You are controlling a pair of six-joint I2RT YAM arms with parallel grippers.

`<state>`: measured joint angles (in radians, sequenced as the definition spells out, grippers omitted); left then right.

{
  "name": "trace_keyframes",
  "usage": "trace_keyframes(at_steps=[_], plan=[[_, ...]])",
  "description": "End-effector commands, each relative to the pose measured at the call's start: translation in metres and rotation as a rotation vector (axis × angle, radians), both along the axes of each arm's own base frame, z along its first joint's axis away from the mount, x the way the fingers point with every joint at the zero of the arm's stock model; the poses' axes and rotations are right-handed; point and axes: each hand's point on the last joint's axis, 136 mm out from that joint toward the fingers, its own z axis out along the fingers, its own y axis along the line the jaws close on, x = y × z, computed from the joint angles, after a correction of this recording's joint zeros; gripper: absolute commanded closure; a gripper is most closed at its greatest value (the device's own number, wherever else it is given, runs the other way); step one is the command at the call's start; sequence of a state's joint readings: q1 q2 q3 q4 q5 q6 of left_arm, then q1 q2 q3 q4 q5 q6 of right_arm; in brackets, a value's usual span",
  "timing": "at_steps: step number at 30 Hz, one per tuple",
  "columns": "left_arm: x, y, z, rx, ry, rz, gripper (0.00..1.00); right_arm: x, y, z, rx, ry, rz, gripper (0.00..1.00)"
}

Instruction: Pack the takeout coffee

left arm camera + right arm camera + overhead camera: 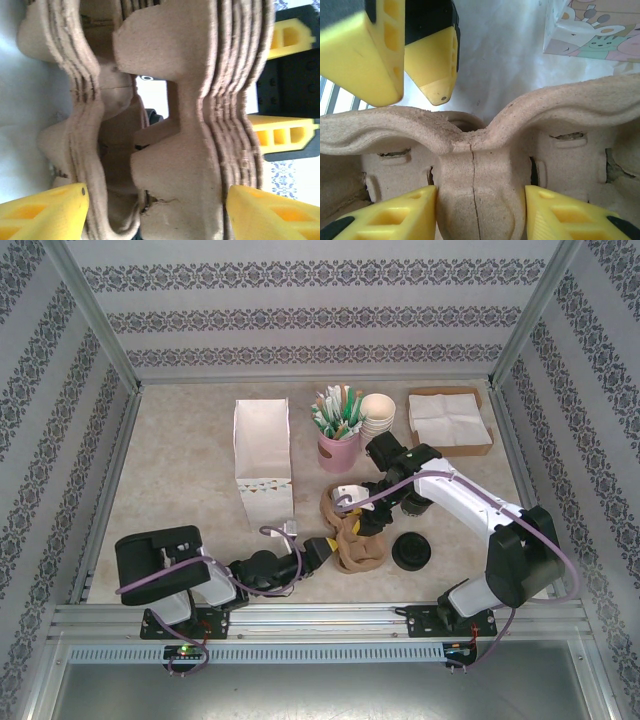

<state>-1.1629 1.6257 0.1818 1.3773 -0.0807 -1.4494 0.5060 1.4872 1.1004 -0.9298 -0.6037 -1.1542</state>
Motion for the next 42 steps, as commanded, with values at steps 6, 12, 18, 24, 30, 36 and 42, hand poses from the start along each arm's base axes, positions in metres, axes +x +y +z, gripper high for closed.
trace_keyframes(at_steps=[6,12,18,24,30,36,42], plan=[[0.002,0.007,0.026,-0.086,-0.029,0.015,0.25,-0.004,0.003,0.003,0.043,0.039,-0.011,0.54],[-0.002,0.005,0.017,-0.07,-0.004,-0.01,0.25,-0.002,0.004,0.005,0.064,0.05,-0.024,0.54],[-0.001,0.003,0.017,-0.067,-0.012,-0.013,0.25,-0.001,0.004,0.007,0.068,0.047,-0.026,0.53],[-0.001,0.006,0.018,-0.065,-0.018,-0.002,0.25,-0.003,0.007,0.016,0.103,0.033,-0.024,0.53],[0.0,0.008,0.015,-0.052,-0.02,0.005,0.25,0.0,0.013,0.025,0.15,0.018,-0.042,0.53],[0.002,0.009,0.015,-0.049,-0.026,0.013,0.26,0.004,0.01,0.025,0.141,0.008,-0.068,0.52],[0.002,0.01,0.02,-0.005,-0.032,-0.004,0.27,0.007,0.011,0.04,0.165,-0.018,-0.112,0.52]])
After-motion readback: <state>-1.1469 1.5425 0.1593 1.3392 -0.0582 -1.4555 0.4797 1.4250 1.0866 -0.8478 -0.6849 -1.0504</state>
